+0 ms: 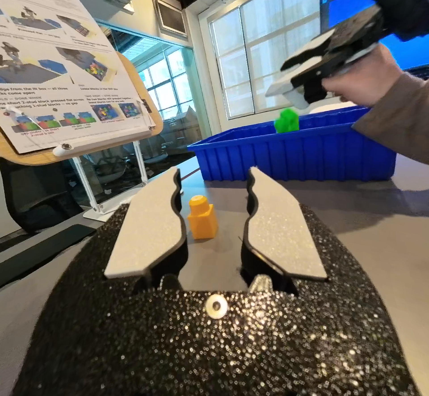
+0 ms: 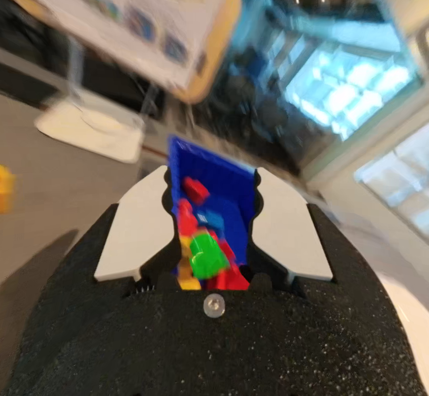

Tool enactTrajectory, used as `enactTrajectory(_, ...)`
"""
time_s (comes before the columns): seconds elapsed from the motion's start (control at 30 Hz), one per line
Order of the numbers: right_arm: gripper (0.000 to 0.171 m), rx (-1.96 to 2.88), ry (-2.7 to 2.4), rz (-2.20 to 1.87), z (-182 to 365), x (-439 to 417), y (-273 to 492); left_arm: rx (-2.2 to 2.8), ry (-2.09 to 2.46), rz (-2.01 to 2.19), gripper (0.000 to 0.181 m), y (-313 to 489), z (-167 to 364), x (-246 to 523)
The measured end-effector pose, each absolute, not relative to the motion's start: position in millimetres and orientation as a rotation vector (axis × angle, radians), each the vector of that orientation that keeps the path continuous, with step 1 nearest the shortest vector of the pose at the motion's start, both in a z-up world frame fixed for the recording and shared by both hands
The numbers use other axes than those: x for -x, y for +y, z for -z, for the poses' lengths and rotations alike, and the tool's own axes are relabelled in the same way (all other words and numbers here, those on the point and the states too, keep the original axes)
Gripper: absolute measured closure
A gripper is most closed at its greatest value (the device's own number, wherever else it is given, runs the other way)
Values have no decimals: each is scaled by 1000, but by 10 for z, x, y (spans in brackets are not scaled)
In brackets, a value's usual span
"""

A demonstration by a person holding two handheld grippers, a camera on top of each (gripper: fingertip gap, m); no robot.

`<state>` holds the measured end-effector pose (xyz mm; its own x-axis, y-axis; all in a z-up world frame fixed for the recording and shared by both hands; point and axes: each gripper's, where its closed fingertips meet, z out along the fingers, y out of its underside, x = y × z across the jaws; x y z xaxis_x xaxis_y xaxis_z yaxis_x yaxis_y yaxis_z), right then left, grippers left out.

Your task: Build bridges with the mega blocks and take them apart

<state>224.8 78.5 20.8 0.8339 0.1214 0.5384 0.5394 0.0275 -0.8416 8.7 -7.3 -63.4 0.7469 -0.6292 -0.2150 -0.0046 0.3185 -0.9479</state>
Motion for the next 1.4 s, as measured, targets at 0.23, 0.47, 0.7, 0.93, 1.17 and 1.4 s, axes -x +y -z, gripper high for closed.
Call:
enactTrajectory(0.23,97,1364,-824,-407,157,-702,458,1192,560,462,127,-36,595,11)
enactTrajectory(0.47,96,1675,-957,-502,1257,-272,822,1201,539,481,129,-15,590,41)
enactTrajectory(0.7,103,1787,-973,-523,1427,-194,923,1201,531,493,130,-11,584,51)
enactTrajectory(0.93,140,1804,-970,-491,1452,-255,869,1199,522,503,131,-10,578,64)
enactTrajectory(1.17,141,1595,-814,-491,928,-501,813,1194,511,518,133,-11,568,82)
enactTrajectory(1.4,141,1306,-794,-44,71,-1098,644,1203,472,547,138,21,558,130)
